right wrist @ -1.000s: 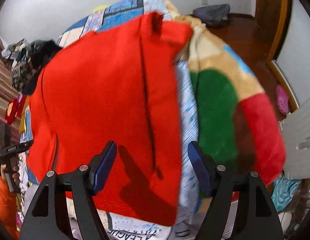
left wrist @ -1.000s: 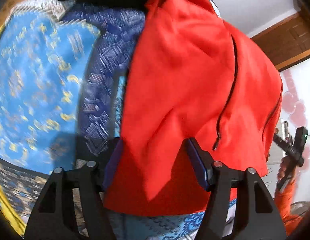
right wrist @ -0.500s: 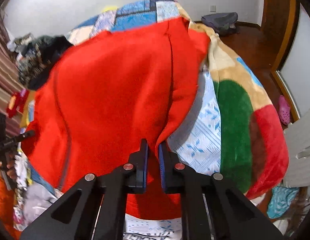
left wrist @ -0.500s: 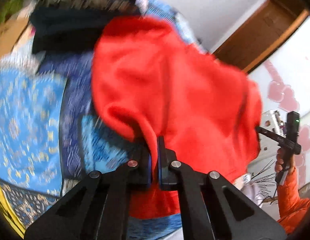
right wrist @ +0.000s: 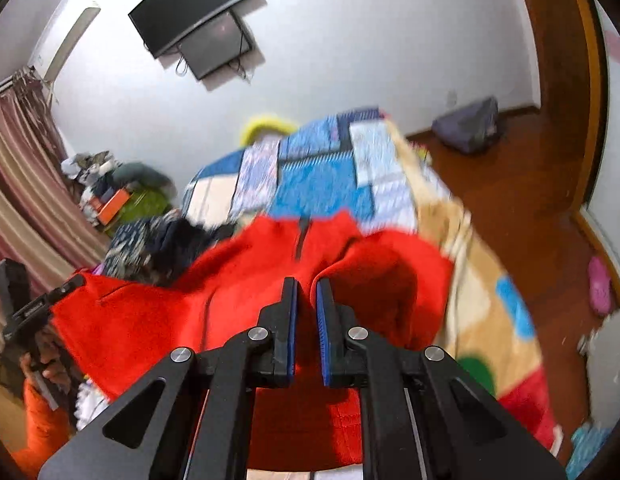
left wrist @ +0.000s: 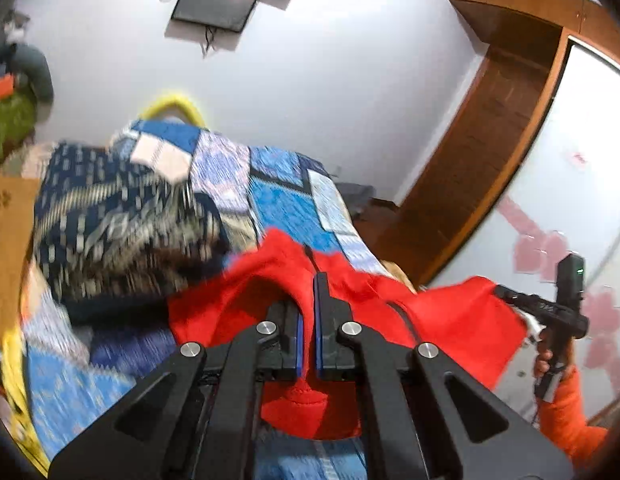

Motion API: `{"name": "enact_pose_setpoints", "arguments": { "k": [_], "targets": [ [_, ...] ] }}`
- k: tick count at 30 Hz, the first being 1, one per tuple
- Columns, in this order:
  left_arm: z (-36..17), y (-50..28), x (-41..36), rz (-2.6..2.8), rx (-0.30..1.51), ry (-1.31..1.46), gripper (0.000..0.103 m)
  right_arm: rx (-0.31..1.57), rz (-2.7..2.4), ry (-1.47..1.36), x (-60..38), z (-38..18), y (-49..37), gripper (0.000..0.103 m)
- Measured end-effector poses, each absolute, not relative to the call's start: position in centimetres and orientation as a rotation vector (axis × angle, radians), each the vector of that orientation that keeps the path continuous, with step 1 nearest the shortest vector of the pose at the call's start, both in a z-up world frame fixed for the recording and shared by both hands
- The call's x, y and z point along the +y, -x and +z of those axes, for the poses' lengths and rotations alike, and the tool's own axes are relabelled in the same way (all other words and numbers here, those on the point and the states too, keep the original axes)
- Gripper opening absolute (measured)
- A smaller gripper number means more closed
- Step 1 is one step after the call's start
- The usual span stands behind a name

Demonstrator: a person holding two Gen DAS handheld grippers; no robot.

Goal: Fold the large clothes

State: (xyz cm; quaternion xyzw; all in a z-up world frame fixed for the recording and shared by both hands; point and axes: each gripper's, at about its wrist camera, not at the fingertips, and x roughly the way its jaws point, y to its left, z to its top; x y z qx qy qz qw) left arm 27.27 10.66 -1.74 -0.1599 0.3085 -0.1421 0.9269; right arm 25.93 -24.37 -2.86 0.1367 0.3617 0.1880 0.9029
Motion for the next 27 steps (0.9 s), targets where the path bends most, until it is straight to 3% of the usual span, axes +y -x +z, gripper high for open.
{"name": "enact_pose_setpoints", "arguments": {
  "k": [4,10,17,19,20,21,23,27],
  "targets": [
    [-2.3,-33.4,9.8,-0.239,0.678,0.304,0.002,0.742,0.306,-0.281,-24.1,-3.0,-31.4,0.002],
    [-7.3,-43.1,7.8,-0.134,0.842,0.217,0.002,0.766,0.152,-0.25,-24.2,-4.9,-39.0,0.001],
    [-10.9,-46.3,6.3,-0.095,0.941,0.136,0.006,0.749,0.198,-0.128,-23.1,-5.9,-38.9,0.003],
    [-10.6,-45.5,6.3,-0.102,0.938,0.129,0.013,0.789,0.22,-0.077,-22.7,-6.5,-38.2,0.009],
    [-10.2,-44.8,6.1,-0.107,0.926,0.118,0.023,0.813,0.232,-0.06,-22.7,-6.8,-37.7,0.02],
    [-9.8,-44.1,6.0,-0.115,0.913,0.108,0.04,0.838,0.242,-0.046,-22.7,-7.3,-37.1,0.037],
    [-8.6,-41.8,5.9,-0.119,0.867,0.081,0.063,0.852,0.244,-0.03,-23.2,-8.0,-34.9,0.059],
    [-7.0,-37.1,6.7,-0.124,0.82,0.062,0.076,0.884,0.223,-0.013,-23.9,-9.0,-31.9,0.063]
  ]
}}
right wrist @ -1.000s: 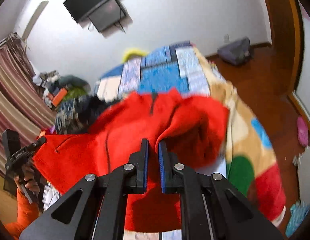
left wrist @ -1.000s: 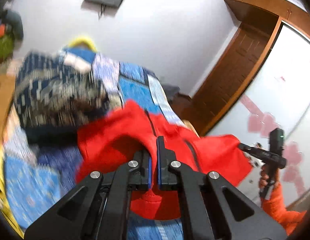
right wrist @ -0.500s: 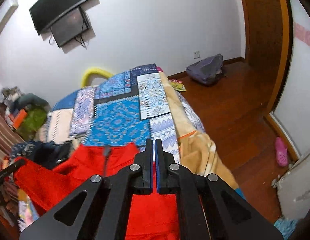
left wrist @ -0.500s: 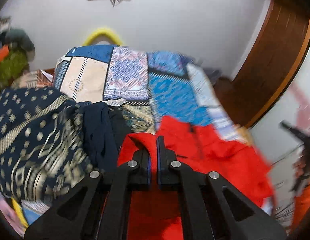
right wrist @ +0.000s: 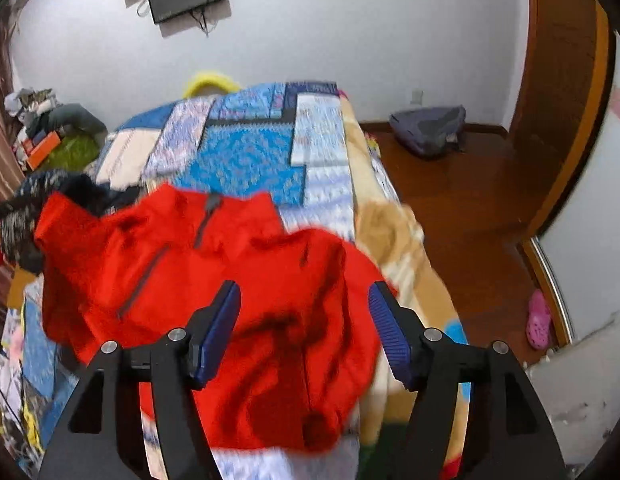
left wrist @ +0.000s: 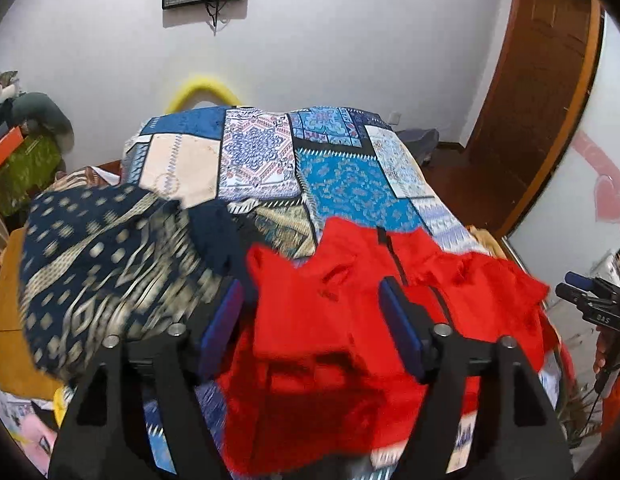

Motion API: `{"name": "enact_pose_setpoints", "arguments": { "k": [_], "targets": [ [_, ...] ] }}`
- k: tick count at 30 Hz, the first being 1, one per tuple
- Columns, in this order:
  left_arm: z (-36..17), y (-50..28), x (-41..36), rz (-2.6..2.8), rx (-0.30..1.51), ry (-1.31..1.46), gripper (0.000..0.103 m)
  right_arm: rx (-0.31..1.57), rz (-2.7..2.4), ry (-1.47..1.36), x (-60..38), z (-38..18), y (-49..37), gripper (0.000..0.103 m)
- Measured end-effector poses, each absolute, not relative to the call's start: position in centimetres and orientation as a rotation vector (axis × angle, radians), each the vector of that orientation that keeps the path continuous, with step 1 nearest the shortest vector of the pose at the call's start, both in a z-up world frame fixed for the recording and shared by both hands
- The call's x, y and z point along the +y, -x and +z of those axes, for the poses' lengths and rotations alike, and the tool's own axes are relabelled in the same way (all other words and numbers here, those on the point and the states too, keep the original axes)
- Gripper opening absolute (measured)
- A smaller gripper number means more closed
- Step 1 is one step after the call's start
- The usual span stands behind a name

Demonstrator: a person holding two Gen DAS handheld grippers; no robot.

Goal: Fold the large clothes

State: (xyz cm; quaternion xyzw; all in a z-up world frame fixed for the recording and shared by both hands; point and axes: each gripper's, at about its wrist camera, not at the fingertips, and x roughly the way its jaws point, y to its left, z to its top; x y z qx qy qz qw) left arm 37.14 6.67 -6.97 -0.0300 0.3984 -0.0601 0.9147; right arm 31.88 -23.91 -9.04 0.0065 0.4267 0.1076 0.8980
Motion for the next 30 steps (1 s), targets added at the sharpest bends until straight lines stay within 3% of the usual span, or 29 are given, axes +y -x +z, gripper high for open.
{"name": "enact_pose_setpoints", "arguments": {
  "k": [5,11,19,22,24,27,30],
  "targets": [
    [-9.0,-31.3,10.0,-0.073,0.833,0.135,0.087,0.988,0.246,-0.126,-25.4,-11.3,-28.8,0.063],
    [-17.7,-28.0,13.8,-0.046,1.017,0.308,0.087,1.139,0.249,-0.293,-26.1,-15.7,-27.8,0.063],
    [-25.1,-30.2,14.2,-0.131,1.115,0.515,0.083,1.106,0.25,-0.407,-24.4,-16.4,-30.1,0.064],
    [-25.8,-31.4,14.0,-0.177,1.078,0.601,0.06,1.087,0.22,-0.415,-23.9,-17.0,-30.9,0.056],
    [-25.3,-32.0,13.2,-0.215,1.032,0.579,0.03,1.082,0.219,-0.424,-23.9,-17.2,-31.1,0.028],
    [-23.9,-31.8,11.9,-0.23,1.007,0.513,0.019,1.072,0.241,-0.464,-24.2,-16.7,-30.8,0.015],
    [-21.3,-30.4,10.7,-0.269,0.967,0.424,0.016,1.028,0.261,-0.431,-24.2,-14.6,-29.5,0.009]
  ]
}}
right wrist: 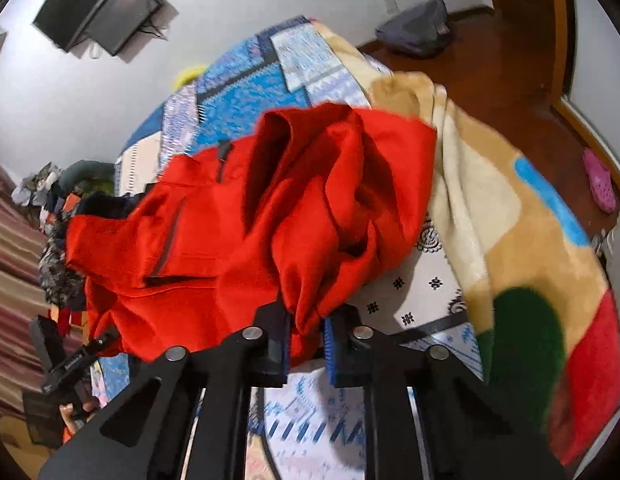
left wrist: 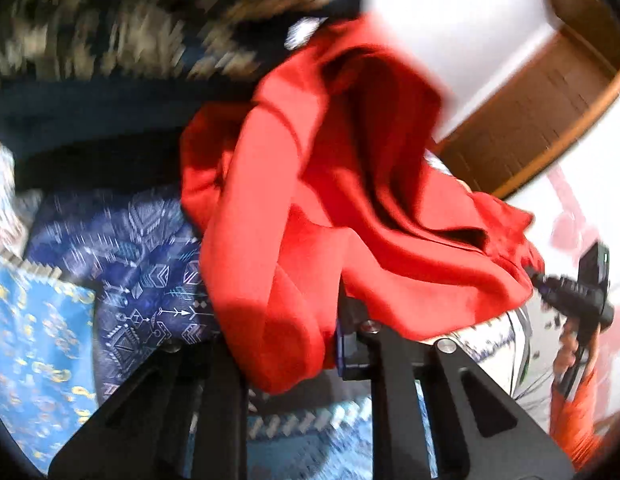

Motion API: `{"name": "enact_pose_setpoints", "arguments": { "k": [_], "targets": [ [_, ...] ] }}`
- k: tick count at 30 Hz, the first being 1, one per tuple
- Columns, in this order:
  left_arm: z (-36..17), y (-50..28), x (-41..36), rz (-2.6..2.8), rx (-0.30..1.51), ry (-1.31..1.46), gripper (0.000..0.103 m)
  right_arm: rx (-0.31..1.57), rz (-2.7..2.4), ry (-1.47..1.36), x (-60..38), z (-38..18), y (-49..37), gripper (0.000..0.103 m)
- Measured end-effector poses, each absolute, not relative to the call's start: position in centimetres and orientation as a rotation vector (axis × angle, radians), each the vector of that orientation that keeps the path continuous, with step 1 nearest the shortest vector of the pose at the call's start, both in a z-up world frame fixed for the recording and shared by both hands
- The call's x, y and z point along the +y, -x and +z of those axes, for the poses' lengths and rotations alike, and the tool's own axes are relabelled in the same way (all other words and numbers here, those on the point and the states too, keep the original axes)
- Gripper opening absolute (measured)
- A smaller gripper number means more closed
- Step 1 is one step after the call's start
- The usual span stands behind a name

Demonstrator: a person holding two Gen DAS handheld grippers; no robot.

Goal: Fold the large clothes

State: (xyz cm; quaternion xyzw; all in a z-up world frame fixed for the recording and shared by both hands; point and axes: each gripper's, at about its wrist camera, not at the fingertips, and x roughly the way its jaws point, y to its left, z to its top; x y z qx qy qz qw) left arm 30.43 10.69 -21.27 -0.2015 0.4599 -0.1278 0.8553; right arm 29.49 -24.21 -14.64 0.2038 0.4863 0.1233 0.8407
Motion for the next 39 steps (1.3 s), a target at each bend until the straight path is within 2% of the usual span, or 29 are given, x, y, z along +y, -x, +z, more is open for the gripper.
{"name": "enact_pose_setpoints", "arguments": {
  "k": [4,8,13,16,20,25,30,34,39],
  "targets": [
    [-18.0,-27.5,9.6,-0.317,0.938,0.348,0.016,0.976,0.271,-0.37,-25.2,-11.8,-26.9,0.007],
    [-16.6,-23.6,9.0,-0.368,0.94,0.301,0.016,1.005,0.281,-0.342,-26.5,-12.0,-23.2,0.007],
    [-17.7,-19.9,9.6,-0.357,0.972,0.216,0.017,1.06,0.279,-0.35,-27.7,-13.7,-19.9,0.007],
    [-20.0,-18.7,11.1,-0.327,1.052,0.149,0.026,1.066,0.285,-0.345,-27.7,-14.2,-19.0,0.008],
    [-21.4,-19.2,12.3,-0.273,1.119,0.145,0.044,1.023,0.243,-0.23,-26.7,-13.2,-18.4,0.021],
    [-18.5,-18.9,14.3,-0.127,1.038,0.119,0.046,0.941,0.216,-0.142,-26.1,-9.8,-18.9,0.03],
    [-16.4,-20.7,15.6,-0.069,0.993,0.079,0.046,0.837,0.223,-0.107,-25.4,-6.6,-20.7,0.048],
    [-15.9,-23.4,14.1,-0.118,0.987,0.052,0.046,0.864,0.292,-0.076,-23.2,-6.4,-24.1,0.049],
    [-18.0,-28.2,9.9,-0.185,1.015,-0.042,0.05,1.012,0.404,0.007,-18.2,-9.7,-28.2,0.049]
  ]
}}
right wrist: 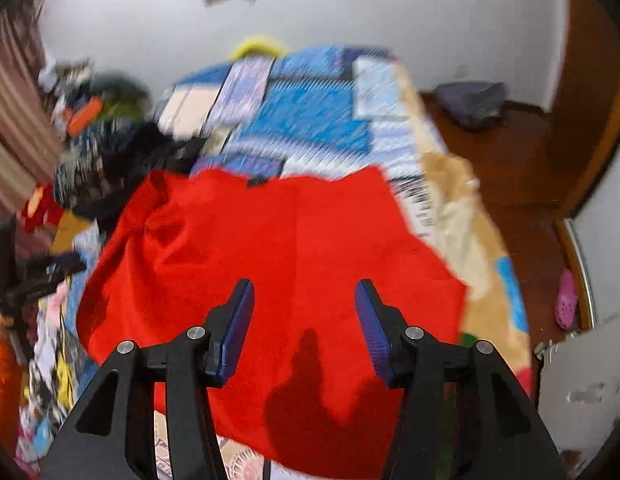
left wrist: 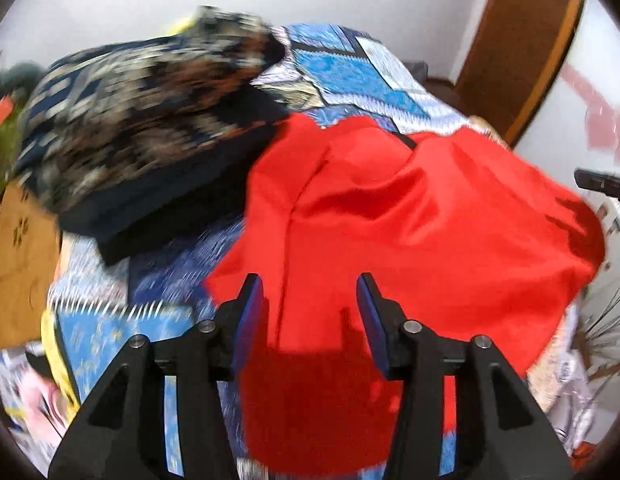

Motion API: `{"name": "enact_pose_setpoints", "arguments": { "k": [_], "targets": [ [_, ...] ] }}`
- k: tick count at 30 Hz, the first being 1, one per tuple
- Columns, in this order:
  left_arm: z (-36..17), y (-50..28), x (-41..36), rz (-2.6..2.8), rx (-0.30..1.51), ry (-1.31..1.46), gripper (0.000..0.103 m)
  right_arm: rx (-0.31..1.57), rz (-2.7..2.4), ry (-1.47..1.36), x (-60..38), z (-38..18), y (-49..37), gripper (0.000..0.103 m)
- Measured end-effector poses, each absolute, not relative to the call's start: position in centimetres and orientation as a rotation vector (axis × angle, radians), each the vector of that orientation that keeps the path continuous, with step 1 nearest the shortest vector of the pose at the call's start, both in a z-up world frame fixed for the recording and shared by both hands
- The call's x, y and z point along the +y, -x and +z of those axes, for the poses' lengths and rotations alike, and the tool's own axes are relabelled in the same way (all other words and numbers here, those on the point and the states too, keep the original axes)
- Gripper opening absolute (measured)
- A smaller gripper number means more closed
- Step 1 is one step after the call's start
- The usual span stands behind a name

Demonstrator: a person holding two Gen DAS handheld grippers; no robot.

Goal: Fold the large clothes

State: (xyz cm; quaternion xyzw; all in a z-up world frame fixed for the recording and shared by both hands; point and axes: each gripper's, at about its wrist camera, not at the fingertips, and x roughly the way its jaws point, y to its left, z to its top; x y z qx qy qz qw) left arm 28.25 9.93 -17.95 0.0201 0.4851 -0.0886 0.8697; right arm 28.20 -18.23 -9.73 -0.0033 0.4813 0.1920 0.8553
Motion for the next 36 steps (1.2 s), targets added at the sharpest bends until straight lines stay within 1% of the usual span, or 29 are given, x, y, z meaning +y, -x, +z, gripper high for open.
{"name": "enact_pose_setpoints", "arguments": {
  "k": [4,6,8,13,15,18,20,24,25,27,28,34,36],
  "targets": [
    [-21.8,-32.5,8.0,-0.086,1.047,-0.225,0.05,1.1,0.434,0.096,-15.2,-13.3,-30.3,0.049],
    [-23.5,-33.8,8.6,-0.02,1.069,-0.258,0.05,1.137,0.432,0.103,-14.9,-14.7,-30.8,0.049],
    [-24.6,-35.2,11.0,0.066,1.091,-0.217,0.05,1.174,0.417,0.106,-15.3,-15.9,-31.2,0.049],
    [-23.8,-34.6,19.9,0.204,1.065,0.101,0.05,1.147,0.332,0.12,-17.9,-16.1,-30.6,0.049],
    [-23.2,-33.5,21.5,0.233,1.059,0.126,0.05,1.129,0.294,0.125,-18.6,-15.6,-30.1,0.049],
    [-21.9,-31.4,23.0,0.337,1.04,0.094,0.05,1.097,0.255,0.12,-19.2,-14.6,-29.2,0.049],
    [-20.8,-29.4,23.9,0.302,1.032,0.165,0.05,1.079,0.267,0.093,-19.1,-13.8,-28.6,0.049],
    [-18.3,-25.6,23.2,0.188,1.013,0.269,0.052,1.027,0.303,0.069,-18.1,-12.3,-27.1,0.049],
    [-18.0,-25.3,22.7,0.171,1.011,0.284,0.053,1.01,0.31,0.072,-17.5,-11.9,-26.8,0.049],
    [-17.3,-23.6,21.6,0.125,1.004,0.338,0.06,0.984,0.326,0.074,-16.3,-11.4,-26.3,0.049],
    [-17.0,-23.1,21.3,0.111,1.003,0.356,0.061,0.974,0.336,0.075,-15.6,-11.2,-26.0,0.049],
    [-18.4,-20.5,17.8,0.025,1.089,0.548,0.062,0.965,0.422,0.092,-11.9,-11.0,-24.5,0.05],
    [-19.2,-20.4,17.4,-0.004,1.122,0.604,0.062,0.959,0.445,0.097,-11.2,-11.2,-24.2,0.053]
  ]
}}
